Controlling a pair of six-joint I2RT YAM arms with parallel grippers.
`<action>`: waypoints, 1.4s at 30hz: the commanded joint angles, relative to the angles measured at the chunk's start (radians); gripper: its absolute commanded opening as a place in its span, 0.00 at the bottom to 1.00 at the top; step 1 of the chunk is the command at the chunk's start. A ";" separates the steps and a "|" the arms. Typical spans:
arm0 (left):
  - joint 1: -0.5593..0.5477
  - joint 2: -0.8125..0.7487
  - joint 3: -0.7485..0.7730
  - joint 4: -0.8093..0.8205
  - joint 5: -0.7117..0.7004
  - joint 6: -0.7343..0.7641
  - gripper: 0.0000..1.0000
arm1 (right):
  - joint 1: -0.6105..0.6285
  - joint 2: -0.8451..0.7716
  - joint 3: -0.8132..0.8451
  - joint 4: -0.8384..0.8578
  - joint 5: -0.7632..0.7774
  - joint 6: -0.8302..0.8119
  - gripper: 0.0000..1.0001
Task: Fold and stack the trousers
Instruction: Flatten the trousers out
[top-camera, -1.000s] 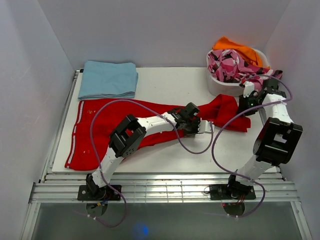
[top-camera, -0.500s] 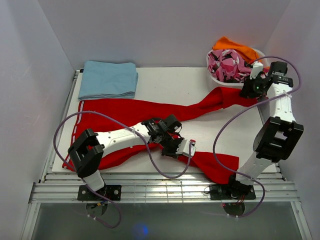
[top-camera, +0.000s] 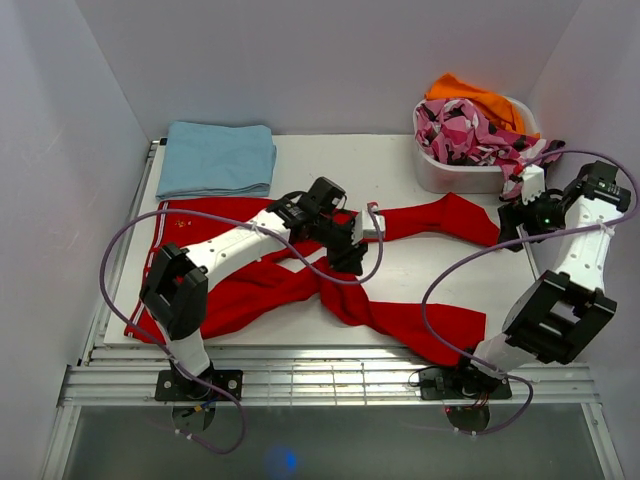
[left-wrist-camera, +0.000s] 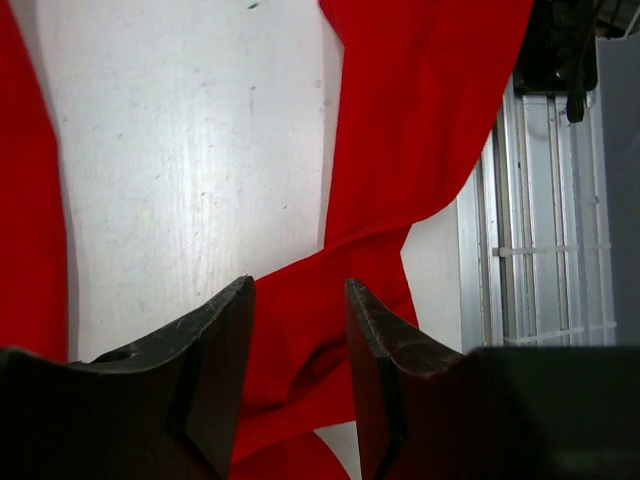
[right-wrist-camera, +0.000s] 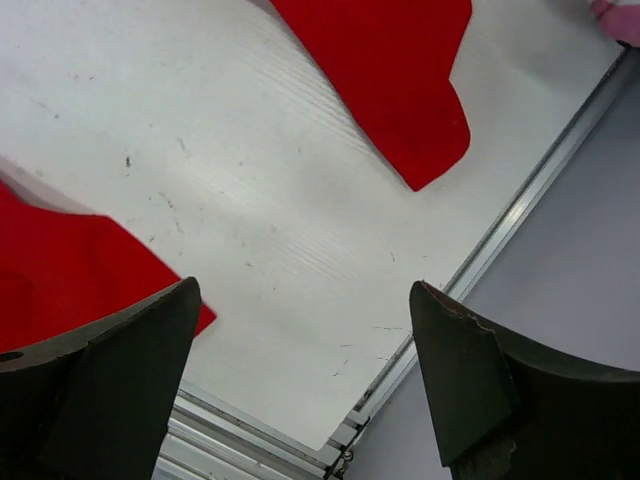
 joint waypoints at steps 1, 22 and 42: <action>-0.089 -0.048 -0.039 0.027 0.107 0.137 0.52 | -0.005 -0.067 -0.059 -0.175 -0.068 -0.221 0.90; -0.379 0.167 -0.123 0.246 -0.171 0.400 0.31 | -0.021 0.073 -0.365 -0.201 -0.350 -0.182 0.72; 0.121 0.634 0.663 0.204 0.115 -0.571 0.00 | -0.128 0.178 -0.233 -0.204 -0.340 -0.069 0.89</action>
